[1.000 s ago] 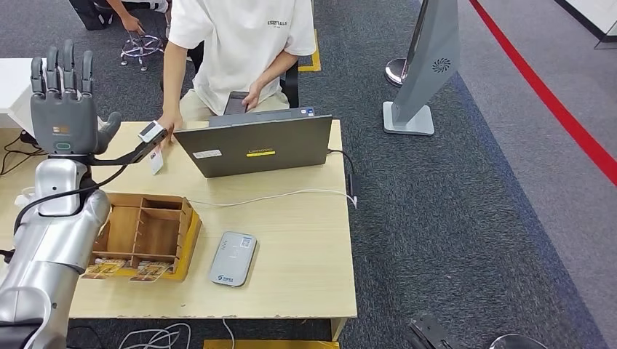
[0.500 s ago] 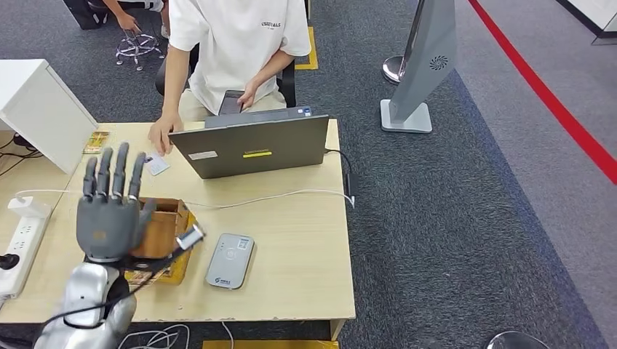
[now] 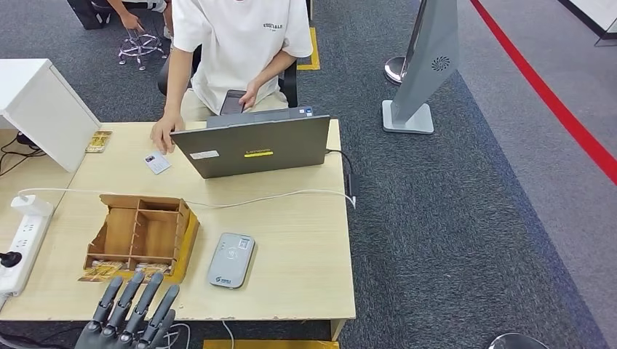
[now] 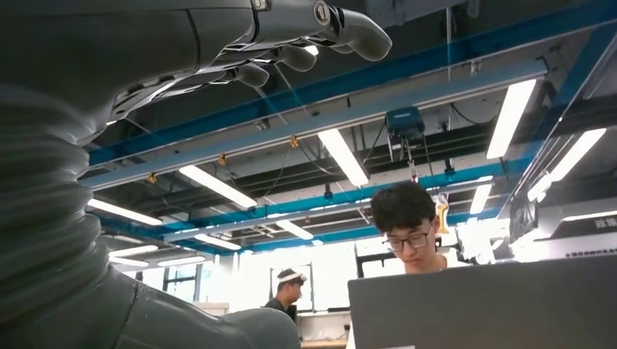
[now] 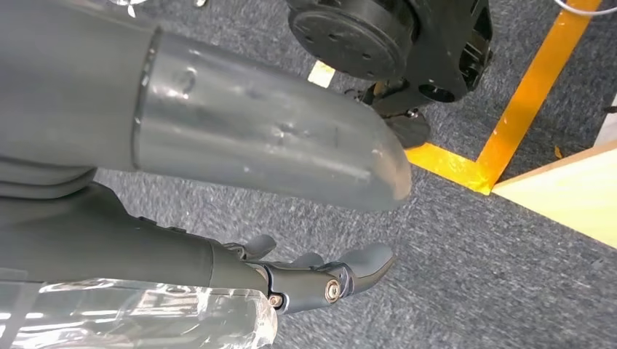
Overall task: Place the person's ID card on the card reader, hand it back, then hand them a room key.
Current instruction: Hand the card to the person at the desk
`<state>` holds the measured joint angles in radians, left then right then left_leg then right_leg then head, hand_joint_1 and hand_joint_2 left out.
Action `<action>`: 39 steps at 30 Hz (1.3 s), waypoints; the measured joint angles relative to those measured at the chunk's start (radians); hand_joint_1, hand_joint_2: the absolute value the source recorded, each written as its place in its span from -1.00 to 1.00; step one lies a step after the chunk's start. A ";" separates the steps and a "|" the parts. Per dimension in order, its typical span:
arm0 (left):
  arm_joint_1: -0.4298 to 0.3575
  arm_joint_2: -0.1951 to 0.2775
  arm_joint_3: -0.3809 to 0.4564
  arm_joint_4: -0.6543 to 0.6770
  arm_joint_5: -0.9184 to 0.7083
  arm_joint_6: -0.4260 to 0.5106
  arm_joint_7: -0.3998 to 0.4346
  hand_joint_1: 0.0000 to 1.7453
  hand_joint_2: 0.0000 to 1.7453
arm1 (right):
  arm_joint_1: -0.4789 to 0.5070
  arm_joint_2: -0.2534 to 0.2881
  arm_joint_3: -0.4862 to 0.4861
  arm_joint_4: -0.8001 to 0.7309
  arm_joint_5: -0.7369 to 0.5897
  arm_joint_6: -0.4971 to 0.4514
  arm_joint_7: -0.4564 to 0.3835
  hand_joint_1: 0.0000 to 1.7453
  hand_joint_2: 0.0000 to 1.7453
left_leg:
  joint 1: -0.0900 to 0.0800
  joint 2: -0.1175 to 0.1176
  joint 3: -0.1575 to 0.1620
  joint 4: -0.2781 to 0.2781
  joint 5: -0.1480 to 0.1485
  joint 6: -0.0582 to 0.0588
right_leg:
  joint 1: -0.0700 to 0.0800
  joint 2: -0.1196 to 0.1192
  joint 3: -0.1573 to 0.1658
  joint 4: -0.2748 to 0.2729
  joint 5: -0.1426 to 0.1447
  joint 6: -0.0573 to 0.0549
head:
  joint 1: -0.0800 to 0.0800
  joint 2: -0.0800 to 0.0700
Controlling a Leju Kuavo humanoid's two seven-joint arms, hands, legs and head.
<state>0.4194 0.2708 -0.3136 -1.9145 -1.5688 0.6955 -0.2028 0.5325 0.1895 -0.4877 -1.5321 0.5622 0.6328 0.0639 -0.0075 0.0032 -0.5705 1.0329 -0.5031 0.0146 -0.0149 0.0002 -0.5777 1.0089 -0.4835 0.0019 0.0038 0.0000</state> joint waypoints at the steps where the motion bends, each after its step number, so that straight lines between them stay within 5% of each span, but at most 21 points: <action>1: 0.015 -0.002 0.004 -0.006 0.000 -0.002 -0.001 -1.00 1.00 | -0.002 0.012 -0.016 -0.004 0.012 0.008 -0.006 -1.00 -1.00 | 0.000 -0.001 0.000 0.000 0.000 0.000 | 0.000 -0.001 0.000 0.000 0.000 0.000 | 0.000 0.000; 4: 0.048 0.007 0.012 -0.014 0.000 -0.047 0.056 -1.00 1.00 | -0.019 0.050 -0.073 -0.014 0.081 0.054 -0.046 -1.00 -1.00 | 0.000 -0.001 0.001 0.000 0.000 0.000 | 0.000 -0.001 0.001 0.000 0.000 0.000 | 0.000 0.000; 9: 0.009 0.125 -0.051 0.014 0.040 -0.242 0.444 -1.00 1.00 | -0.074 0.104 -0.181 -0.016 0.207 0.122 -0.122 -1.00 -1.00 | 0.000 -0.003 0.002 0.000 0.002 -0.001 | 0.001 -0.003 0.001 0.000 0.000 -0.001 | 0.000 0.000; 11: -0.027 0.161 -0.084 0.057 0.087 -0.269 0.493 -1.00 1.00 | -0.095 0.116 -0.207 -0.013 0.232 0.131 -0.134 -1.00 -1.00 | 0.001 -0.003 0.002 0.000 0.003 -0.002 | 0.001 -0.003 0.002 0.001 0.001 -0.002 | 0.000 0.000; 19: -0.087 0.213 -0.125 0.148 0.121 -0.277 0.492 -1.00 1.00 | -0.128 0.139 -0.258 -0.001 0.256 0.136 -0.147 -1.00 -1.00 | 0.001 -0.003 0.002 0.000 0.003 -0.002 | 0.002 -0.003 0.002 0.001 0.002 -0.003 | 0.000 0.000; 39: -0.098 0.224 -0.135 0.184 0.131 -0.289 0.492 -1.00 1.00 | -0.133 0.149 -0.270 0.002 0.260 0.138 -0.151 -1.00 -1.00 | 0.002 -0.003 0.002 0.000 0.003 -0.003 | 0.002 -0.003 0.002 0.001 0.002 -0.003 | 0.000 0.000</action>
<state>0.3216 0.4944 -0.4486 -1.7307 -1.4374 0.4068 0.2888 0.3996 0.3388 -0.7574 -1.5300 0.8221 0.7710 -0.0875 -0.0060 0.0004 -0.5687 1.0327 -0.5000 0.0120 -0.0132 -0.0030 -0.5759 1.0100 -0.4816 -0.0013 0.0039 0.0000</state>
